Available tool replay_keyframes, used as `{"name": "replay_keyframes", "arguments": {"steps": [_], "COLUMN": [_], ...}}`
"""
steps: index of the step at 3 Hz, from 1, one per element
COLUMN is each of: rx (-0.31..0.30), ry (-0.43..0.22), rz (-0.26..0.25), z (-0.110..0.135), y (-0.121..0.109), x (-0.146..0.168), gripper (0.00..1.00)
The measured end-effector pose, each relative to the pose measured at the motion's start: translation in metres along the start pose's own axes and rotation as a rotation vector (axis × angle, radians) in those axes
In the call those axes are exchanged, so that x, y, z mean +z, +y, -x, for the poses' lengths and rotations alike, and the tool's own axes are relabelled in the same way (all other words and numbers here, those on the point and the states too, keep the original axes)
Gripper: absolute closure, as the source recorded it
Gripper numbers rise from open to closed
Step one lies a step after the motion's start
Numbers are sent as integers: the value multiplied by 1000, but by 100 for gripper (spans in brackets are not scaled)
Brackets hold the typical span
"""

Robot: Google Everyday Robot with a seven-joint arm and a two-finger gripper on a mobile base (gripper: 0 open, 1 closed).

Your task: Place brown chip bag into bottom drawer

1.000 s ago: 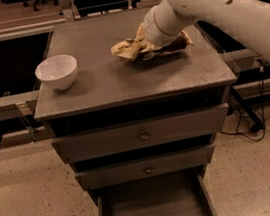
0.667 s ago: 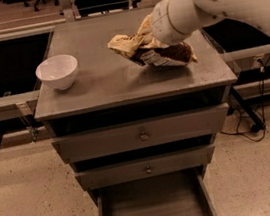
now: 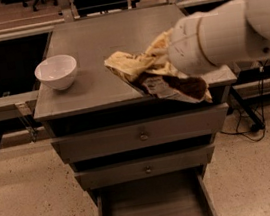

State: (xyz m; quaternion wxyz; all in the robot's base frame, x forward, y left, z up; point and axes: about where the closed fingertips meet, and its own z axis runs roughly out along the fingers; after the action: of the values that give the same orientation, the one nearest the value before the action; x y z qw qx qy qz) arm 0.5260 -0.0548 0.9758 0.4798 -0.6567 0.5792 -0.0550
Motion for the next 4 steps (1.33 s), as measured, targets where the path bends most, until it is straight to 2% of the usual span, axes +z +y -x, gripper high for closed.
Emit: {"name": "replay_keyframes", "arguments": {"steps": [1, 2, 3, 4], "rx": [58, 57, 50, 113], "ry": [-76, -118, -162, -284], "rz": [107, 108, 159, 269], "z": [-2, 0, -8, -39], "y": [61, 69, 75, 112], "x": [-23, -42, -20, 15], "gripper": [100, 100, 100, 100]}}
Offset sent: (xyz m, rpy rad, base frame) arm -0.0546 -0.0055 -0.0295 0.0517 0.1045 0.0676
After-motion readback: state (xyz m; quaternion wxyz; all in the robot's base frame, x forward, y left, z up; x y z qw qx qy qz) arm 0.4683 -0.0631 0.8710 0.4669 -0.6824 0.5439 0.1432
